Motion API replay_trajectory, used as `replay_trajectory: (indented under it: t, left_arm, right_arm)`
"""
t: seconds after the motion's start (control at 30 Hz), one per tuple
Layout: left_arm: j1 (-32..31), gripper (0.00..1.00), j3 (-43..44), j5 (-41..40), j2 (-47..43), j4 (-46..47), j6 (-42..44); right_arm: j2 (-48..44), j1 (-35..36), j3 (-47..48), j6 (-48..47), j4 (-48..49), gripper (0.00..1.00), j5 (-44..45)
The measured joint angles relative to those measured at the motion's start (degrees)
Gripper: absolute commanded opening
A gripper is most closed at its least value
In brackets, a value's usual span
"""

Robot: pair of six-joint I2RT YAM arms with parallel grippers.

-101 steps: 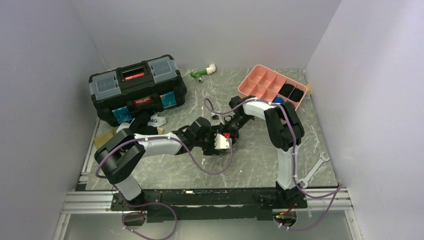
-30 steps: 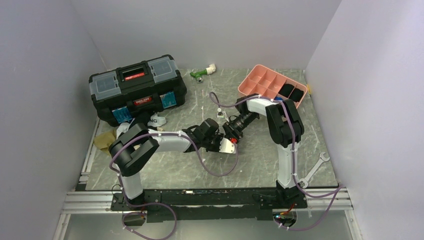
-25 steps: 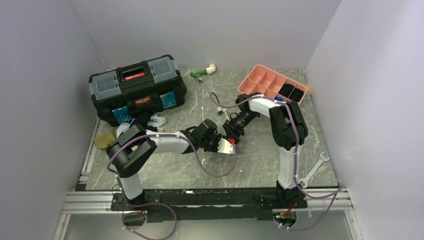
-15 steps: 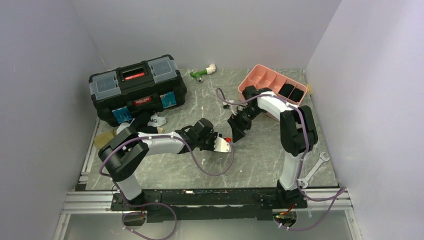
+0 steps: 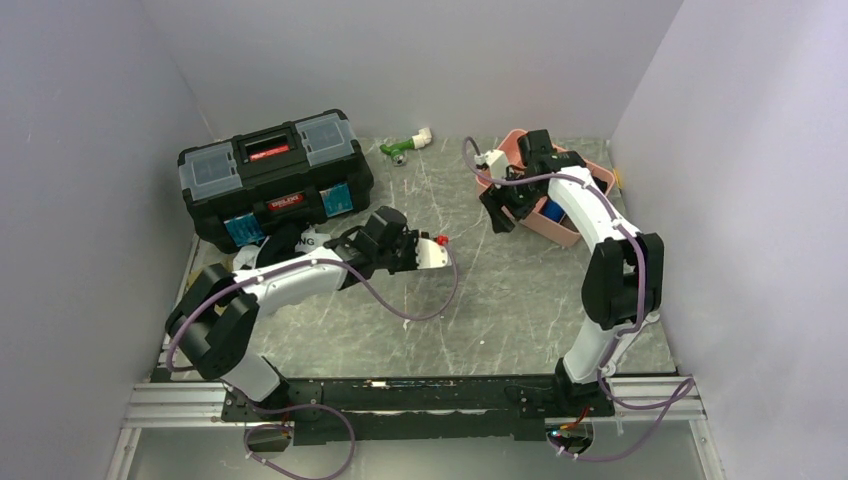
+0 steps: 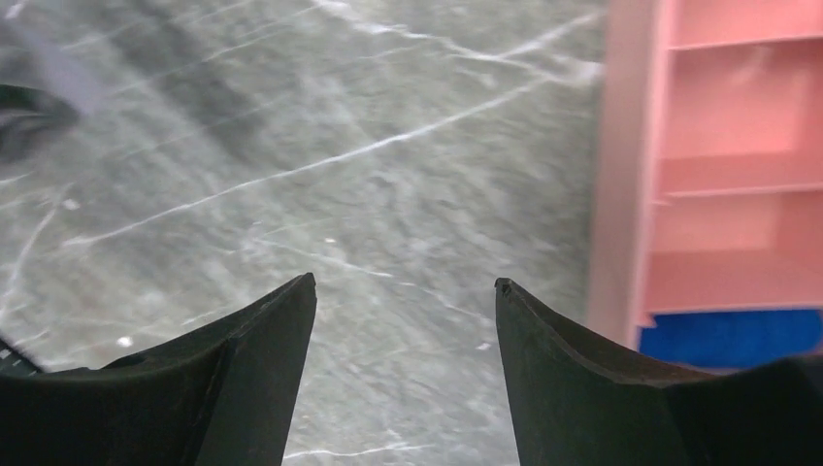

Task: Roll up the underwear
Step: Pick up the underwear from the center of the board.

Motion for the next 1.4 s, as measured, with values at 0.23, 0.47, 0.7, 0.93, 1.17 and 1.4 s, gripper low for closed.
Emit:
replay_trajectory:
  t: [0.23,0.47,0.7,0.93,1.17,1.4]
  left_arm:
    - [2.6,0.0,4.0,-0.5,-2.8,-5.0,-2.7]
    - [4.4,0.0,5.3,-0.4,-3.3,-8.5,-4.5]
    - [5.2,0.0,5.4,-0.3,-3.3,-11.0,-5.9]
    - [5.5,0.0,6.9,0.1,-3.3,-12.6,-6.8]
    - [5.5,0.0,7.2,0.1,-3.3,-14.4,-6.8]
    - [5.6,0.0,7.2,0.1,-3.8,-14.9,-7.3]
  right_arm:
    - [3.8,-2.6,6.8,-0.5,1.1,0.64,9.5]
    - [10.1,-4.5,10.2,-3.1,0.7,0.63,14.1]
    - [13.0,-6.5,11.1,-4.7,0.7,0.62,15.5]
    - [14.1,-7.1,12.4,-5.6,0.8,0.59,15.8]
    - [16.2,-7.1,13.6,-6.2,0.7,0.54,15.7]
    - [17.7,-7.3,14.3,-6.6,0.8,0.44,15.5]
